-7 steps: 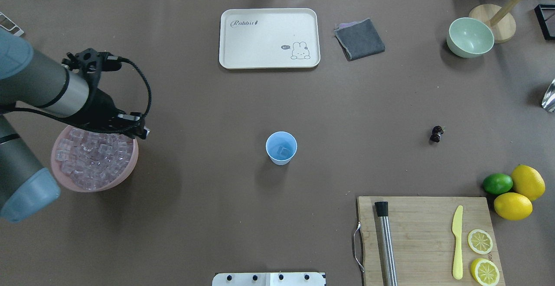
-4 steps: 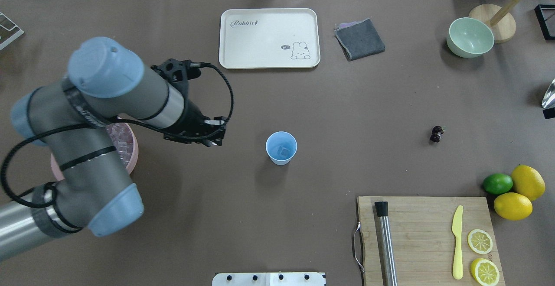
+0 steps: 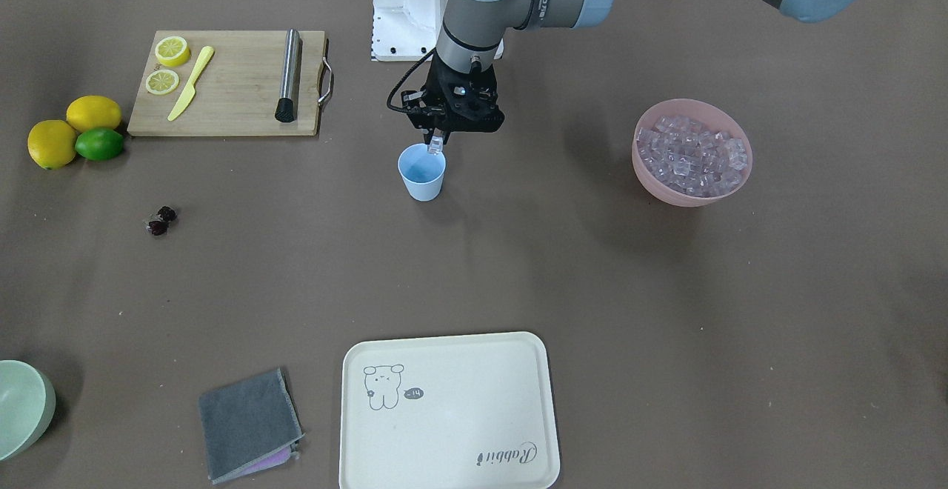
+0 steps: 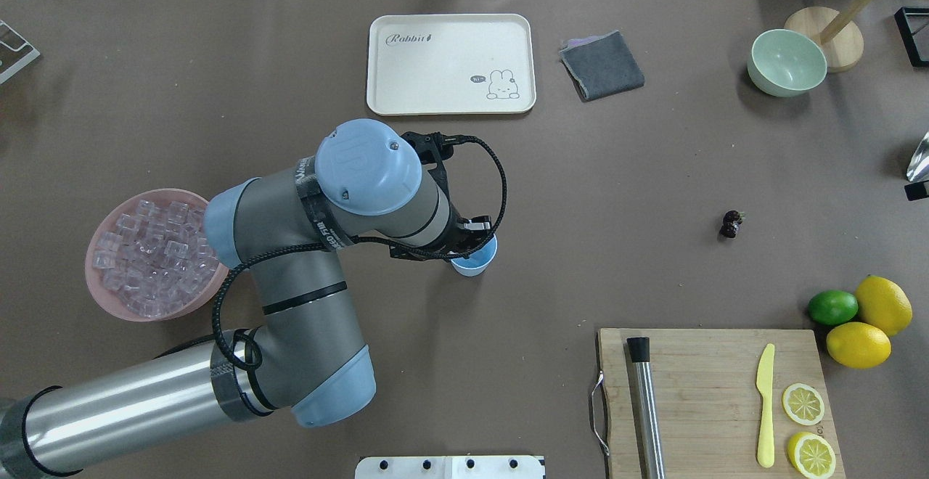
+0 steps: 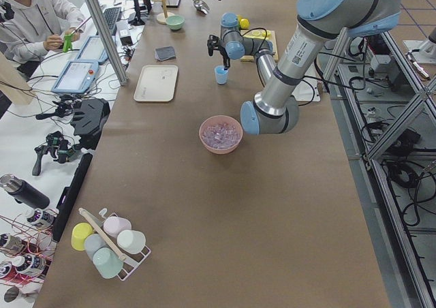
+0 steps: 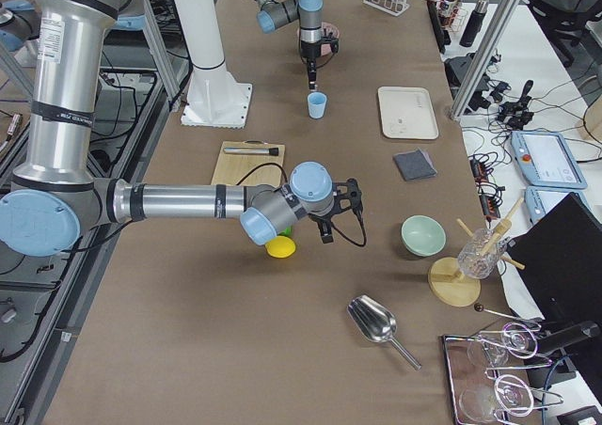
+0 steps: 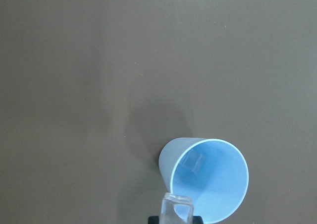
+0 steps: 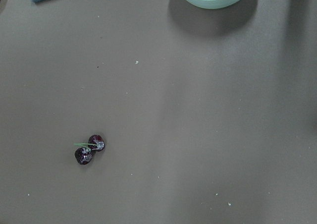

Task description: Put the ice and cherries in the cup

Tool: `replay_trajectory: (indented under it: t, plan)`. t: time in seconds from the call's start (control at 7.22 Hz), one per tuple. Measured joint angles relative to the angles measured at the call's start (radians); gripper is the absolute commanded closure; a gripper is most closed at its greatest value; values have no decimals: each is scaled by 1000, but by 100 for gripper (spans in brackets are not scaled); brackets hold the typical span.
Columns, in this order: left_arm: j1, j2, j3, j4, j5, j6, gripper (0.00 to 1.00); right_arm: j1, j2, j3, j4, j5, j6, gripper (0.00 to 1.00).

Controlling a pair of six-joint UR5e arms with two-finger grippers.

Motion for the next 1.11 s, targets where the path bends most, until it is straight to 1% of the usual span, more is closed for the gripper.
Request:
replay_trajectory:
  t: [0.14,0.28,0.55,0.69,0.97,1.11]
  plan:
    - [5,-9,17,-3,7,-3,25,-1,-1,-1,0,0,0,0]
    - [6,-14,24,-4,10,-4,24,-1,-2,-2,0,1,0,0]
    - [-2,-6,7,6,9,0,25,-1,-4,-1,0,4,0,0]
    - [-17,32,-49,33,7,29,25,-2,-4,-1,0,4,0,0]
    - [-56,182,-262,150,4,216,24,-4,-7,-1,0,6,-1,0]
    - [-83,254,-338,185,3,316,21,-6,-10,-1,0,7,-1,0]
